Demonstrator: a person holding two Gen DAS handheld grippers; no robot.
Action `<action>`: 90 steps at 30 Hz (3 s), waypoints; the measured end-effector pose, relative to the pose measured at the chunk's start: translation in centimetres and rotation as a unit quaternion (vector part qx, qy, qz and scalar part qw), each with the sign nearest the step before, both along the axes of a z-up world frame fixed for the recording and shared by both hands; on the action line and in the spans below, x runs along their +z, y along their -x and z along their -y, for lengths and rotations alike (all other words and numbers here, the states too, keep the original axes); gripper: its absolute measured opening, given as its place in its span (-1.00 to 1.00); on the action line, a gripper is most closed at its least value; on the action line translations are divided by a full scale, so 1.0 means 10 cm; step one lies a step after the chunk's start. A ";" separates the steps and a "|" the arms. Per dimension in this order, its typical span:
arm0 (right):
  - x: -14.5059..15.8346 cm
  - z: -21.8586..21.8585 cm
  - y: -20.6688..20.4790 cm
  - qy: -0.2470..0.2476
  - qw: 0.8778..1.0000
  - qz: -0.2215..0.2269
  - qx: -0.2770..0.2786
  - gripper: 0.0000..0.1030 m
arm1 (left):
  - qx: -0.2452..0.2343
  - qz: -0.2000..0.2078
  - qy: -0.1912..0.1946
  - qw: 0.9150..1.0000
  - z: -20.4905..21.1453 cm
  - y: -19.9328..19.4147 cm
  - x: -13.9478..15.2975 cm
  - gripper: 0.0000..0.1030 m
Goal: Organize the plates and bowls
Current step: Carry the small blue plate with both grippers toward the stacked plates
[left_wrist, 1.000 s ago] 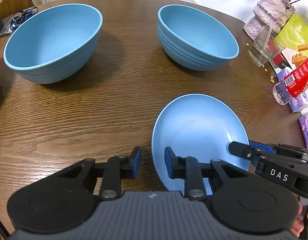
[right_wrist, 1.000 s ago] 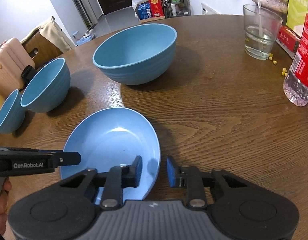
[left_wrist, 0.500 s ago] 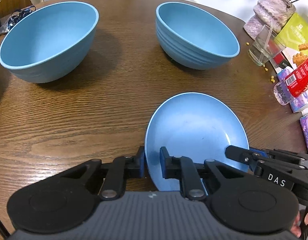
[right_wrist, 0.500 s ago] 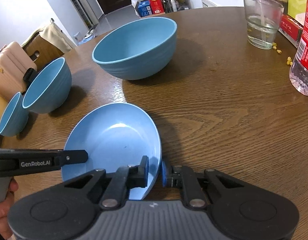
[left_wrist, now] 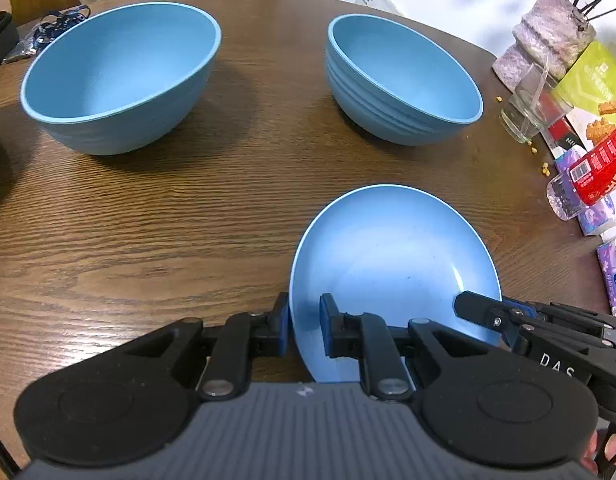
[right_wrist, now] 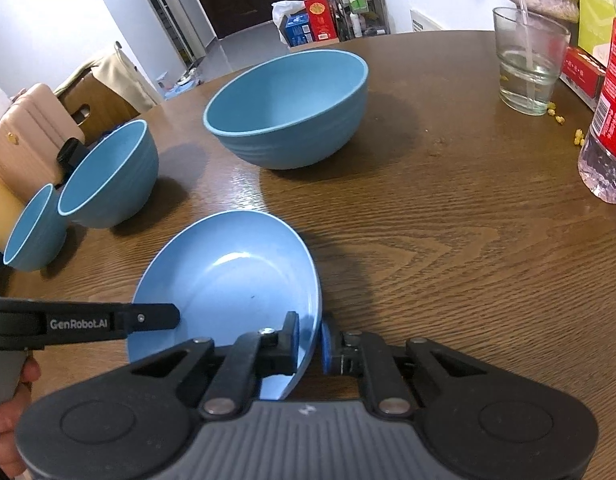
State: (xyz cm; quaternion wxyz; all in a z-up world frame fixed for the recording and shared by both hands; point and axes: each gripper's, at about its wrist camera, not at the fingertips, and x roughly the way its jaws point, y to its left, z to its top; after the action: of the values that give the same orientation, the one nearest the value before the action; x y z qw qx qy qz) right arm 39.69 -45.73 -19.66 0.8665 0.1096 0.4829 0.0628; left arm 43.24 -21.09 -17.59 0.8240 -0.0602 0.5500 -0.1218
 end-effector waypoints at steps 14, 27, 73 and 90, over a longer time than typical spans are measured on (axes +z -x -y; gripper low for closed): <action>0.18 -0.23 0.17 0.001 0.999 0.021 0.027 -0.79 | 0.024 0.021 -0.002 1.000 -0.21 0.31 0.18 -0.69; 0.38 -0.55 0.37 -0.003 0.997 0.039 0.071 -0.79 | 0.059 0.040 -0.005 0.997 -0.57 0.67 0.42 -0.69; 0.73 -1.66 0.90 -0.007 0.995 0.060 0.077 -0.79 | 0.049 0.060 -0.005 0.997 -1.69 1.30 0.79 -0.69; 0.76 -2.32 1.18 0.003 0.996 0.072 0.056 -0.84 | 0.030 0.047 -0.006 0.998 -2.32 1.41 0.84 -0.69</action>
State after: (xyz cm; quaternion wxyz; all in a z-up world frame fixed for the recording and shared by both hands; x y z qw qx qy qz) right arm 27.90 -22.58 -12.02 0.8944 0.0751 0.4251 0.1173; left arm 29.11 2.10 -9.18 0.8526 -0.0660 0.5093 -0.0962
